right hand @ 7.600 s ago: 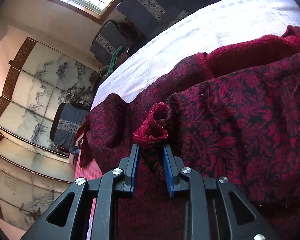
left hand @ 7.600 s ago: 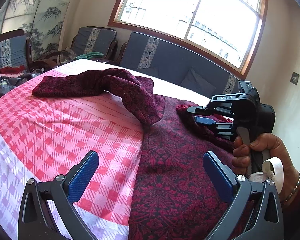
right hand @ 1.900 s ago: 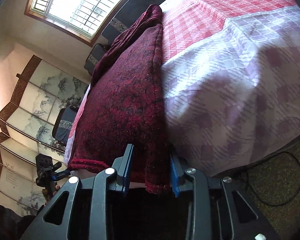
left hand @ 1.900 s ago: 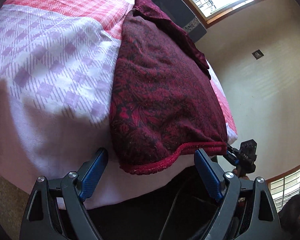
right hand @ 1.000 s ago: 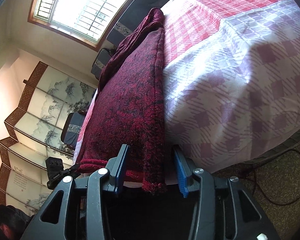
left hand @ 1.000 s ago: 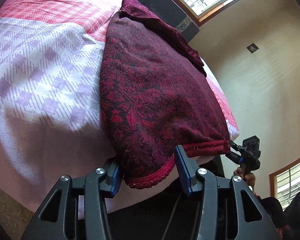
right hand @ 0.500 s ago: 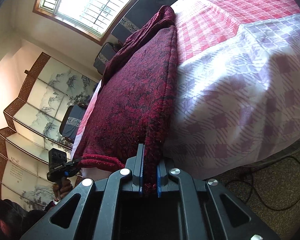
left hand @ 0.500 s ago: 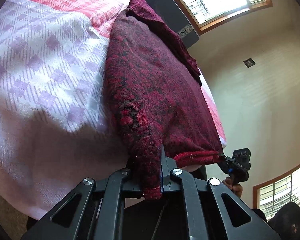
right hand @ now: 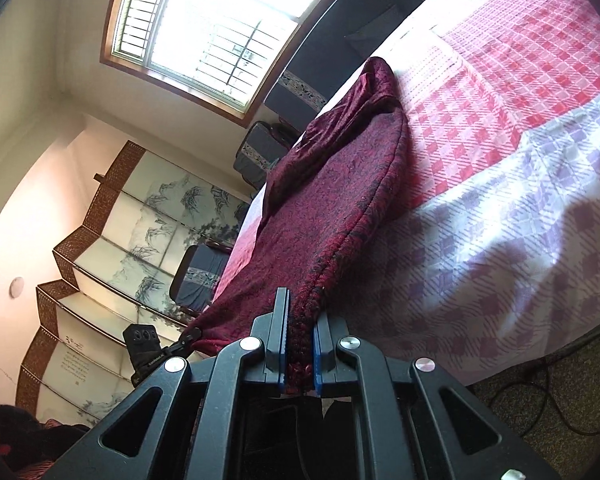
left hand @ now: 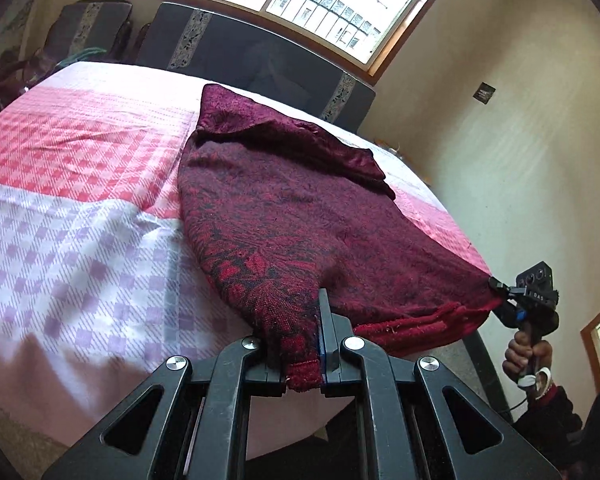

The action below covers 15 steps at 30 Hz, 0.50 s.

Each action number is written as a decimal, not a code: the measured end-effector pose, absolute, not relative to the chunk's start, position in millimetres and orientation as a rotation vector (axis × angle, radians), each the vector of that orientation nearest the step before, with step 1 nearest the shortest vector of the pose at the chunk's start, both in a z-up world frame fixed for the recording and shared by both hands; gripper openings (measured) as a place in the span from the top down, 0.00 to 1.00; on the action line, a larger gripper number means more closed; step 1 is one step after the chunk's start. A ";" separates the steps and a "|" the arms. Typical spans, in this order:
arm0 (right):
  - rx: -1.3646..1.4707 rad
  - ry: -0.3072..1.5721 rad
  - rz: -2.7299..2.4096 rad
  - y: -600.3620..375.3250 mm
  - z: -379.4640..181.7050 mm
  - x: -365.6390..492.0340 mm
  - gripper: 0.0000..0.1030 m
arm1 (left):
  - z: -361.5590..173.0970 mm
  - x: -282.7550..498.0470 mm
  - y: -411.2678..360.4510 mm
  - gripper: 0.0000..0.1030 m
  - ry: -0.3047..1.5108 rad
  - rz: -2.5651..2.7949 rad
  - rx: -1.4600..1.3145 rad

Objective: Fold small clothes

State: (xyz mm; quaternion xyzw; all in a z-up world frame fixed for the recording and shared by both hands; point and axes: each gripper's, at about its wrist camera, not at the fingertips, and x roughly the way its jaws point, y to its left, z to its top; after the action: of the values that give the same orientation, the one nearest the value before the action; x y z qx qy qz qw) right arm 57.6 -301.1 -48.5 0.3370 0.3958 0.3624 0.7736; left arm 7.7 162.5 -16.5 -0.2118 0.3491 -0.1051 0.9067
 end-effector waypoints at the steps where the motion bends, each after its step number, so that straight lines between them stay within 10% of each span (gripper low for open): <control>1: 0.724 0.849 0.787 -300.0 -44.0 58.5 0.91 | -13.1 8.7 160.1 0.90 0.713 -0.202 -0.407; 15: 0.696 0.793 0.814 -286.8 -9.1 66.1 0.91 | 7.1 20.7 135.8 0.90 0.654 -0.041 -0.123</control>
State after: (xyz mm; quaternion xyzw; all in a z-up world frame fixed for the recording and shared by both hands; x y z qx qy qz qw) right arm 66.1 -286.8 -9.1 0.3228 0.3680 0.3776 0.7860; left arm 20.7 135.8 7.1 -0.0604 0.3208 -0.0199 0.9450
